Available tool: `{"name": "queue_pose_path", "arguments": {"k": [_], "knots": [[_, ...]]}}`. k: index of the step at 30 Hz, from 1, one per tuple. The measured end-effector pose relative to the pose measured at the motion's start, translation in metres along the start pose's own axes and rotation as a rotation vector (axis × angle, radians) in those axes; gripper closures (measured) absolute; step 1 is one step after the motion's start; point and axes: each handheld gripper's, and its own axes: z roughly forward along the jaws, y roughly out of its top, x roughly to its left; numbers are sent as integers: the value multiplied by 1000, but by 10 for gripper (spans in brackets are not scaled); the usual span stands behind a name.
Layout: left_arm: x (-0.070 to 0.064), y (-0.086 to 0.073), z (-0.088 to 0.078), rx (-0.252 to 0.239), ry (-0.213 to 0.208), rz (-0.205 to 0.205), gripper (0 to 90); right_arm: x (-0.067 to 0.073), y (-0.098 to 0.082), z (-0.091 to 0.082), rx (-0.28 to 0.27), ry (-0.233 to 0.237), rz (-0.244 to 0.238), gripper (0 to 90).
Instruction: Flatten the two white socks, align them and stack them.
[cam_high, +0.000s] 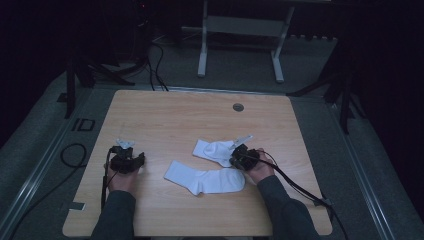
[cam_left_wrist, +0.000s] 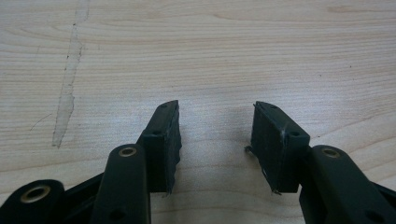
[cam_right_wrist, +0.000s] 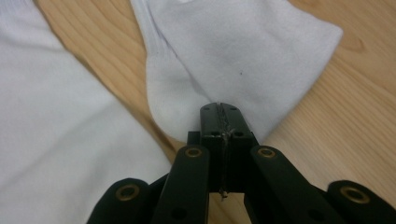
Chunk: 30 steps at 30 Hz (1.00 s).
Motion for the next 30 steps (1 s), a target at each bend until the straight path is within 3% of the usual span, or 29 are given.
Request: {"name": "queue_pose_path", "arguments": {"k": [6, 16, 24, 30], "knots": [[0, 0, 0, 1, 0, 0, 522, -9, -10, -10, 36, -9, -4, 859], [0, 0, 0, -2, -2, -1, 521, 3, 12, -22, -30, -4, -53, 827], [0, 0, 0, 0, -5, 0, 520, 15, 42, -2, -56, 29, -99, 738], [0, 0, 0, 0, -5, 1, 520, 16, 51, 18, -8, 34, -100, 685]]}}
